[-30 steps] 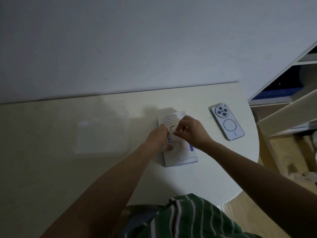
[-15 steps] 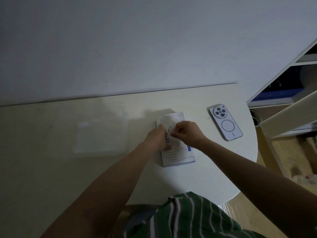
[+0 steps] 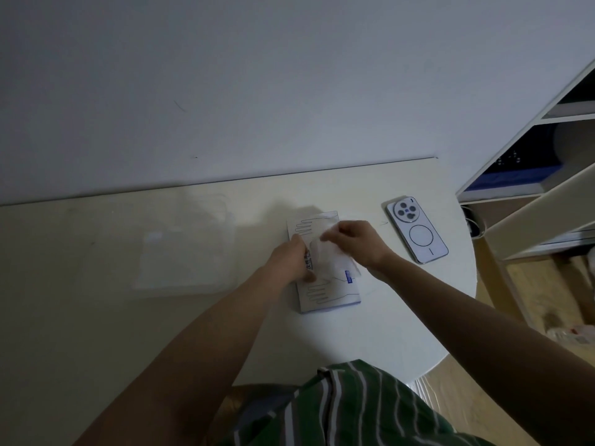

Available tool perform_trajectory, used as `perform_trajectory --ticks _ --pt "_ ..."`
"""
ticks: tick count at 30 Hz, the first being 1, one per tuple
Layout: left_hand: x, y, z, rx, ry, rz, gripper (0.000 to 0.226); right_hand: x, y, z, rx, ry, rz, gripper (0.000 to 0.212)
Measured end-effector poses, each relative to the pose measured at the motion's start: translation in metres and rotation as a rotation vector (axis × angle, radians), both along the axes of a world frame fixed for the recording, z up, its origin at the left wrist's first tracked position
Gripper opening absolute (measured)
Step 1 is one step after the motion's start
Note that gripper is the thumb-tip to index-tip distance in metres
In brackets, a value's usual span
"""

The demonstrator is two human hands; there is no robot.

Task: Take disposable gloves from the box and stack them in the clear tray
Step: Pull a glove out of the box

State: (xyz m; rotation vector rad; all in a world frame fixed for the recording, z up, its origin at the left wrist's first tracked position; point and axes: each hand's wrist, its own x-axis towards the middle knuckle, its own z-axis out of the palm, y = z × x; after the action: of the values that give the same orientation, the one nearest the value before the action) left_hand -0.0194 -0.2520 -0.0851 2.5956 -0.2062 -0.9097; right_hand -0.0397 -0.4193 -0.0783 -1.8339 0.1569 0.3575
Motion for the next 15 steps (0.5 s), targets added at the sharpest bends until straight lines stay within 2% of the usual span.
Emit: perform_trajectory --ticks 4,7,9,10,12,15 --pt "0.000 0.000 -0.002 0.004 -0.017 -0.010 0.071 -0.007 -0.014 0.013 0.392 -0.065 -0.149 0.014" --pt "-0.001 0.000 -0.003 -0.008 0.002 -0.004 0.068 -0.012 -0.031 0.021 0.530 -0.215 -0.052 0.021" --pt "0.001 0.001 -0.002 0.006 0.023 -0.012 0.062 -0.013 -0.035 0.026 0.636 -0.131 -0.108 0.033" --pt "0.002 0.000 0.000 -0.017 0.034 -0.009 0.050 -0.015 -0.035 0.027 0.672 -0.075 -0.169 0.030" --pt "0.003 0.002 0.006 -0.241 0.099 0.140 0.014 -0.017 -0.031 0.023 0.733 -0.018 -0.281 0.020" --pt "0.006 0.005 0.022 -0.726 0.248 0.562 0.034 -0.020 -0.023 0.018 0.747 0.014 -0.346 0.036"
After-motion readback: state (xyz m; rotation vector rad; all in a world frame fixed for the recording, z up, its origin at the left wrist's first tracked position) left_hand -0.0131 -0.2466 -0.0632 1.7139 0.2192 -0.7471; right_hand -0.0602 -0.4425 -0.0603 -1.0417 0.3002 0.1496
